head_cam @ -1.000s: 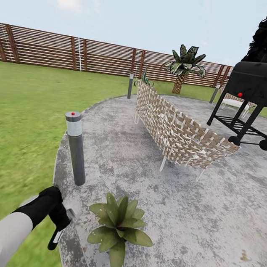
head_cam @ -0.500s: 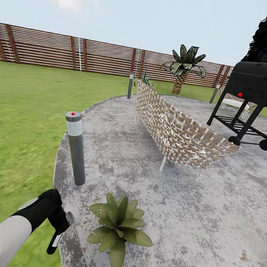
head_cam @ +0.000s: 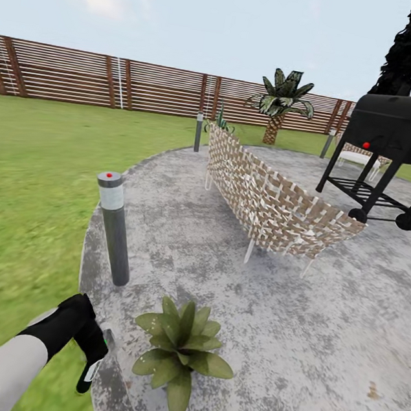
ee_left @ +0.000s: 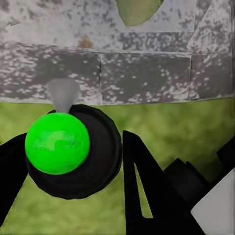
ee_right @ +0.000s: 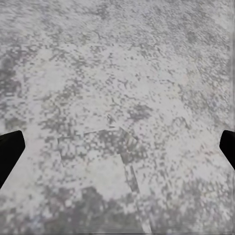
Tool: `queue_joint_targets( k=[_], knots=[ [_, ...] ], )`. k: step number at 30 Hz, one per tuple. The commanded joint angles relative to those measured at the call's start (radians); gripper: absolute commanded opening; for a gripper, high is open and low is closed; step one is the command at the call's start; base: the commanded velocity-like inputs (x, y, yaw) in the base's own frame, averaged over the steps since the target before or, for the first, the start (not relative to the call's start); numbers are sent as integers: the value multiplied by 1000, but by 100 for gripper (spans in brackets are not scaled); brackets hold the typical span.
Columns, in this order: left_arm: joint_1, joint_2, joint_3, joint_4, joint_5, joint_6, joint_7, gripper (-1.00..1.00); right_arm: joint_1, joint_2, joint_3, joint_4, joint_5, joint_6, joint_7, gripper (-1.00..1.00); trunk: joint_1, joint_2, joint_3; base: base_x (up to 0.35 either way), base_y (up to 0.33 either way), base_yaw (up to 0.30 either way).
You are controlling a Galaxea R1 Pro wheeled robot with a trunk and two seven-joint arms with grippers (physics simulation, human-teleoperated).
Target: Pick up the pesticide atomizer in the garden and spray insectifuge to fully cover both potted plants in the garden.
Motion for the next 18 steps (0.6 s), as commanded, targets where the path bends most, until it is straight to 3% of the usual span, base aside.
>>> queue_joint_targets(
  k=[1, 2, 4, 6, 7, 8, 12, 18],
  knots=[
    [-20, 5, -7, 2, -3, 8, -29, -100, -1, 0, -4, 2, 11, -3, -7, 100, 0, 0, -1, 0, 0, -239],
    [-27, 9, -8, 3, -7, 8, -46, -100, -1, 0, -4, 2, 11, -3, -7, 100, 0, 0, -1, 0, 0, -251],
    [-40, 13, -8, 0, -48, 9, -81, -100, -1, 0, -4, 2, 11, -3, -7, 100, 0, 0, -1, 0, 0, -260],
    [-69, 15, -7, -4, -112, 9, -163, -100, -1, 0, -4, 2, 12, -3, -7, 100, 0, 0, -1, 0, 0, -236],
    [-76, 16, -7, -6, -127, 10, -180, -100, -1, 0, -4, 2, 12, -3, -7, 100, 0, 0, -1, 0, 0, -115],
    [-89, 34, -5, -7, -174, 10, -198, -100, -1, 0, -4, 3, 12, -3, -7, 100, 0, 0, -1, 0, 0, -5],
    [-81, 83, -3, -6, -179, 10, -197, -100, -1, 0, -4, 3, 12, -3, -7, 100, 0, 0, -1, 0, 0, -1],
    [-77, 70, 0, -7, -180, 11, -189, -100, -1, -2, -3, 2, 12, -3, -6, 100, 0, 0, -1, 1, 0, 0]
  ],
)
